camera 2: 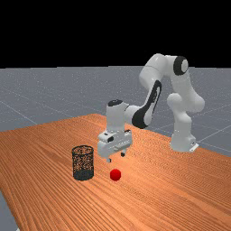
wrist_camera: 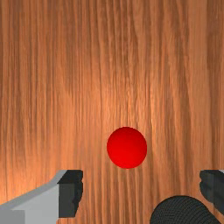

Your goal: Put the ball into the container

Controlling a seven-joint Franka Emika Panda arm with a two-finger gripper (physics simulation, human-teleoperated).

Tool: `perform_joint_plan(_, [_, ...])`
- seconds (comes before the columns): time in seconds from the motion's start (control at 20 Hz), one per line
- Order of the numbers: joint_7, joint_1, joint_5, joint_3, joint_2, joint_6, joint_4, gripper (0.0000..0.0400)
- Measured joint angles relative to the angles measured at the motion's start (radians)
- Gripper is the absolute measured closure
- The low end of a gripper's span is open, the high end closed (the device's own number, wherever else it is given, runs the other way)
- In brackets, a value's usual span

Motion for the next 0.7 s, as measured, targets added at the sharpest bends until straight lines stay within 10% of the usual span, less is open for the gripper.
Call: perform_joint_plan(0.7, [0.001, 0.000, 0.000, 0.000, 0.167, 0.092, 0.043, 0.0000])
